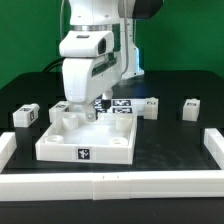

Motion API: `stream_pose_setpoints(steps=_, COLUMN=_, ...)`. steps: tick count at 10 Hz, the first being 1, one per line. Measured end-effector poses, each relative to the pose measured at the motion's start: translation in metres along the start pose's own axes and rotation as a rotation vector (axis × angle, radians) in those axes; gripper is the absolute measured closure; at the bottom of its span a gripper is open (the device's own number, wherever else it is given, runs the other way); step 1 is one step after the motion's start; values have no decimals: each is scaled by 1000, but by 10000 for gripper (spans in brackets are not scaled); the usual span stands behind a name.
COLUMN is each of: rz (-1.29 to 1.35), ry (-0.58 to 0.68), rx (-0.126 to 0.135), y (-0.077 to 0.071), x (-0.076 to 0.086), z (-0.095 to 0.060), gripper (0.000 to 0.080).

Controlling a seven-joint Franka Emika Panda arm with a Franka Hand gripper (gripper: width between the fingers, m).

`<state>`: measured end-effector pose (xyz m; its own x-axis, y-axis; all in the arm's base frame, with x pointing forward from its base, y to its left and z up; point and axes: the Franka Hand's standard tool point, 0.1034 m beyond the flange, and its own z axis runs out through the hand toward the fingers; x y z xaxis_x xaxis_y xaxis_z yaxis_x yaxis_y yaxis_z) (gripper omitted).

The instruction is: Assemble one leg

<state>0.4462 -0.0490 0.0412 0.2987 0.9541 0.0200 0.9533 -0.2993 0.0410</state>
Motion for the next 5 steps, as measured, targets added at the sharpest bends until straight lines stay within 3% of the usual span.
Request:
stream_pose_setpoints(steps=2, rz=-73, ry=-7, rx=26, y=-30, x=-6, z=0, gripper=150)
stream_pose_setpoints(steps=3, rz=-106, ry=-9, rx=28, y=-35, x=-2, z=1, gripper=150)
stream_pose_setpoints(steps=4, rz=-107, ry=-3, rx=29, y=-46, x=-4, z=11, gripper=150)
stream_pose_setpoints(steps=5, rz=-104, ry=-4, rx=57, y=-54, x=-6, z=24, gripper=150)
